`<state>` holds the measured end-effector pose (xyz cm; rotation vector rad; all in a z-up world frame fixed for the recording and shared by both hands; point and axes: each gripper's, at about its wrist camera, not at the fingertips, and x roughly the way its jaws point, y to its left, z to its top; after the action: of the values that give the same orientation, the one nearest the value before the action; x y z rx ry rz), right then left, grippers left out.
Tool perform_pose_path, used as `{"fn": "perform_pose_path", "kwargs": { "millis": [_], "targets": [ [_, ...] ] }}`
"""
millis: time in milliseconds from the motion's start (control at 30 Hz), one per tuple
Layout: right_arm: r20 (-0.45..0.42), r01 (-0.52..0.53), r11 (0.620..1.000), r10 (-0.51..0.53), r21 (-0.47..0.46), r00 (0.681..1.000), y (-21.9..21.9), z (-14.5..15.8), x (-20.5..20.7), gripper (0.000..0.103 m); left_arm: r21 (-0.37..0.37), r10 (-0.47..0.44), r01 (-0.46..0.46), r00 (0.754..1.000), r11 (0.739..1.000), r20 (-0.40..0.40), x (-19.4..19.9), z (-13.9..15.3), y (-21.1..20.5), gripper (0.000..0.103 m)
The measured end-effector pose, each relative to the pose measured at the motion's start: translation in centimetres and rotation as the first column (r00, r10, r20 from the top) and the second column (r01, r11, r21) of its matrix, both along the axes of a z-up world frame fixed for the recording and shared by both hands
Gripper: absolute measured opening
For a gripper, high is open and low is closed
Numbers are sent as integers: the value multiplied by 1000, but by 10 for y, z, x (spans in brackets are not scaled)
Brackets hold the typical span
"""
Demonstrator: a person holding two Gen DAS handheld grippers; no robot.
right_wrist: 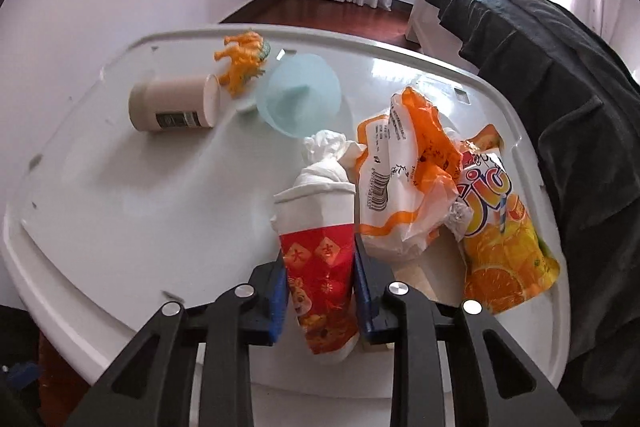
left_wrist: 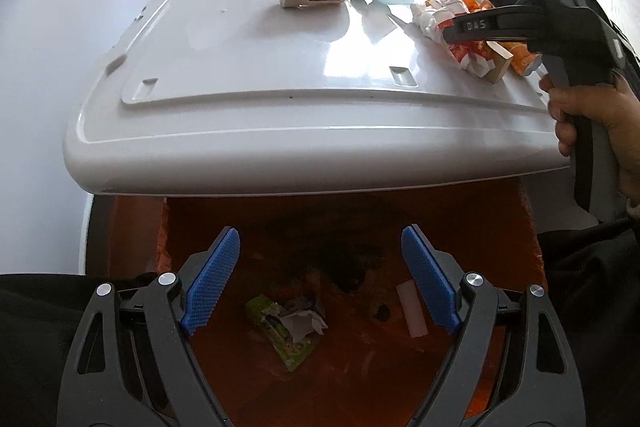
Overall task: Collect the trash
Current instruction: 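Grasp the red paper cup with the right tool, then grasp the wooden block with the left tool while the right tool holds the red cup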
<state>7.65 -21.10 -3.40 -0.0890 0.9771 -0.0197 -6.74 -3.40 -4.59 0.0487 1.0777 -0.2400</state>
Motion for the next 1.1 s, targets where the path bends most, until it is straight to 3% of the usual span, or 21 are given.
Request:
{"fn": "perform_pose_path", "kwargs": {
  "millis": [233, 400, 533, 667, 867, 1100],
  "targets": [
    [84, 10, 986, -25, 167, 996, -30, 52, -47, 27, -8, -23, 23, 999, 1000, 24, -2, 12, -14, 81],
    [177, 61, 988, -87, 145, 980, -69, 89, -89, 27, -48, -70, 75, 993, 996, 94, 8, 33, -47, 81],
    [214, 136, 984, -158, 115, 964, -98, 87, -113, 27, -86, -102, 117, 982, 989, 159, 26, 43, -90, 81],
    [201, 187, 964, -224, 189, 953, -124, 74, -122, 27, -46, -140, 154, 965, 987, 221, 48, 35, -139, 81],
    [212, 210, 944, -266, 254, 940, -144, 74, -130, 27, -37, -155, 166, 966, 985, 206, 86, 12, -180, 81],
    [220, 195, 933, -268, 302, 938, -149, 77, -132, 27, -67, -135, 151, 971, 986, 198, 124, -5, -195, 81]
  ]
}}
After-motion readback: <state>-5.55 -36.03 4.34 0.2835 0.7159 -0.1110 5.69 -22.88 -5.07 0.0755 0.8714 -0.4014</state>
